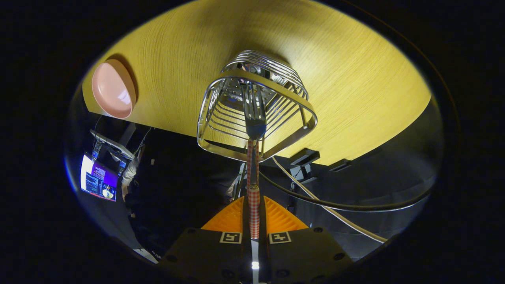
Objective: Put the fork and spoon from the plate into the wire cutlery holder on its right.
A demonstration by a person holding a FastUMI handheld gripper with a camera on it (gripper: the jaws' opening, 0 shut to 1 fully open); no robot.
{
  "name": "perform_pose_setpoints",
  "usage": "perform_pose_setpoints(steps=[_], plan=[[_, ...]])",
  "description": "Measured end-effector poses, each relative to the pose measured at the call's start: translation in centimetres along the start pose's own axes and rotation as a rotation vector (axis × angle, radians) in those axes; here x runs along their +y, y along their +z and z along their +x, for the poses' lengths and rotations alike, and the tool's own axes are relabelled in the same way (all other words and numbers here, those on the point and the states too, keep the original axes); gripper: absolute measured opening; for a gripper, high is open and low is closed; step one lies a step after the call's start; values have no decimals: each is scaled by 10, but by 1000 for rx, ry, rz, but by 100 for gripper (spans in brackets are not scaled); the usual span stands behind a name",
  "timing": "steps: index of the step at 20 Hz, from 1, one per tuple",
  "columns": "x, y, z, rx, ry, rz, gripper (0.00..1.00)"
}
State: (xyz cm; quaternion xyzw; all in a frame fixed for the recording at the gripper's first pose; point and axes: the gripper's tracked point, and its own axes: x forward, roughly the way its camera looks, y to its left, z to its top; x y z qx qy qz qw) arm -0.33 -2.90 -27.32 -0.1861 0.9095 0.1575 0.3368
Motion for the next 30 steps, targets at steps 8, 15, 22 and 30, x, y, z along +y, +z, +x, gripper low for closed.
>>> perform_pose_setpoints(steps=[8,15,22,30], plan=[[3,15,-1,-15,-8,1,16],[-2,11,-6,-88,-4,-15,34],[5,-1,-33,-483,94,-64,91],[28,-39,-28,-981,145,14,100]])
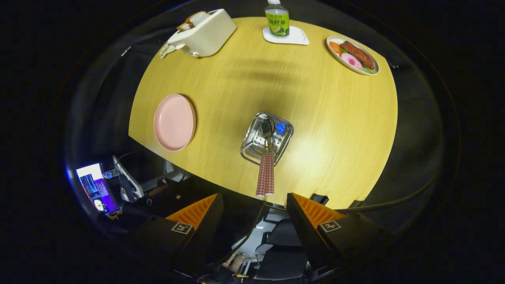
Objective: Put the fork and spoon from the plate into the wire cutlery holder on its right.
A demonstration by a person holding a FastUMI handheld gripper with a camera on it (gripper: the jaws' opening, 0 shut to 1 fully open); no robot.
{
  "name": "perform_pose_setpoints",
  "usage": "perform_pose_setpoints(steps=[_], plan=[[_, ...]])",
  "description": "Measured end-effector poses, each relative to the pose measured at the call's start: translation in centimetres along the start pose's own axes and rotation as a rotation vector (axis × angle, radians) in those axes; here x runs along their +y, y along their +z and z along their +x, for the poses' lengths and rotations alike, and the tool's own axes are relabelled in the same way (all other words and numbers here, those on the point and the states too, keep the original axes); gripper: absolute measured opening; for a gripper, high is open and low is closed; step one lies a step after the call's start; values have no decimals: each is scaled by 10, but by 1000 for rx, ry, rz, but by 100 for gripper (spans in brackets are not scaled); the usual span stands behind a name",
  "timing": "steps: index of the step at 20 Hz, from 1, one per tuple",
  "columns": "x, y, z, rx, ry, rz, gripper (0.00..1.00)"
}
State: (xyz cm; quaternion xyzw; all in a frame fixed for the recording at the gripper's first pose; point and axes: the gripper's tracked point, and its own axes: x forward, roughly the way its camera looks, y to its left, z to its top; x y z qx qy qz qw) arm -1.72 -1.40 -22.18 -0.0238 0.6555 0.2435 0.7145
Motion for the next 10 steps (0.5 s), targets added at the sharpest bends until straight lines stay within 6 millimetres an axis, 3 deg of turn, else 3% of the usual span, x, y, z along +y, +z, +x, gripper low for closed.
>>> perform_pose_setpoints(steps=[4,10], plan=[[9,2,-17,-228,-30,31,100],[7,23,-47,-564,-93,114,100]])
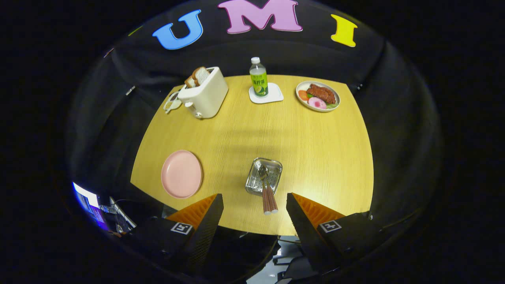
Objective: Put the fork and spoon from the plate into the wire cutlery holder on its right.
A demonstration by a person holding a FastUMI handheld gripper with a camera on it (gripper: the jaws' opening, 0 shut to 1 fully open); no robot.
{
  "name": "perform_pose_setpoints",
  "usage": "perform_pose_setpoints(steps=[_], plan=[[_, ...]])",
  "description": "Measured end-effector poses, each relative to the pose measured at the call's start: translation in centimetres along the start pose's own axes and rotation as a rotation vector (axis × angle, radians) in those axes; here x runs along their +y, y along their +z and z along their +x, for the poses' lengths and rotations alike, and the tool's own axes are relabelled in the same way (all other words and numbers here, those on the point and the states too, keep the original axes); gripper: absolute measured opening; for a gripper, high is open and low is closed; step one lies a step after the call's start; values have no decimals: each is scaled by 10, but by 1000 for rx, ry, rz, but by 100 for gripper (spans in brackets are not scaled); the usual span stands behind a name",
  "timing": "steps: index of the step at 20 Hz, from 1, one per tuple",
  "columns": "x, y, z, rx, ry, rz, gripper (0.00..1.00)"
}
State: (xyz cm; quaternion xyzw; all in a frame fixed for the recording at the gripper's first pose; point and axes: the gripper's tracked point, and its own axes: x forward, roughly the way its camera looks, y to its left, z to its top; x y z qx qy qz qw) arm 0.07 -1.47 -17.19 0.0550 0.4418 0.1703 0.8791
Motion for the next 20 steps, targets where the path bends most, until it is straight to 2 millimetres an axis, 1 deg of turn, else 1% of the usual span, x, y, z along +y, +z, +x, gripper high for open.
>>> perform_pose_setpoints(steps=[2,3,4,7,9,13,16,18,20], plan=[[-1,13,-4,-102,-28,2,100],[-1,16,-7,-138,-37,4,100],[0,24,-9,-179,-42,11,100],[12,38,-19,-295,-34,20,100],[17,47,-31,-370,-44,0,100],[28,73,-62,-542,-52,-9,99],[29,92,-89,-672,-76,-15,99],[28,101,-103,-735,-89,-24,99],[27,106,-108,-756,-98,-37,99]])
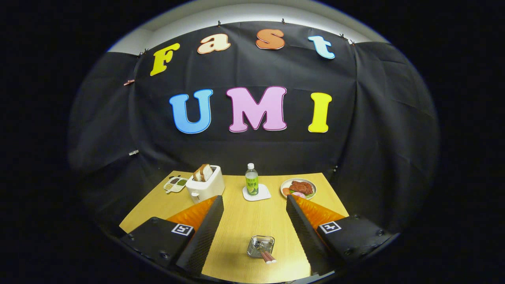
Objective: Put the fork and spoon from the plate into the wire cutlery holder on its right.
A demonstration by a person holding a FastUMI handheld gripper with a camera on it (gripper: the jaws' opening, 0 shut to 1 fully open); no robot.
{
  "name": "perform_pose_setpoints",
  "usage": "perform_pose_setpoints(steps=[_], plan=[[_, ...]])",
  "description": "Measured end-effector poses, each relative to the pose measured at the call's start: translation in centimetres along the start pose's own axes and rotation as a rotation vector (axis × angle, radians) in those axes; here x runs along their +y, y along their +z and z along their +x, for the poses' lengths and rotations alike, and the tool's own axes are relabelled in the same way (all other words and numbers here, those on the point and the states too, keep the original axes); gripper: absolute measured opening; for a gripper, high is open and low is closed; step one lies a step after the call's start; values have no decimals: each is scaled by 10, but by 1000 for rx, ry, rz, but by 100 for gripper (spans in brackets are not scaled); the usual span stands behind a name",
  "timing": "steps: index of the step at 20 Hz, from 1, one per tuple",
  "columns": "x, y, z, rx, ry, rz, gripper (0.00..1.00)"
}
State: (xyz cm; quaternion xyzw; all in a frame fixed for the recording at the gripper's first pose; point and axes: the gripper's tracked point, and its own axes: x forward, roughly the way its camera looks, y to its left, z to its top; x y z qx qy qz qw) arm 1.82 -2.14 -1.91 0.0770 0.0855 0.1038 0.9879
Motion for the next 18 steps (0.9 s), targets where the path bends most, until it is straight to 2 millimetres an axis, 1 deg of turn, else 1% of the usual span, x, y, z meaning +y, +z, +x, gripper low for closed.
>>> perform_pose_setpoints(steps=[4,8,11,13,16,18], plan=[[2,0,5,8,16,4,99],[8,-5,11,21,53,-6,99],[12,-9,21,57,91,-30,99],[16,-8,28,68,111,-44,99],[25,-5,37,75,158,-50,99],[28,-3,42,77,189,-61,99]])
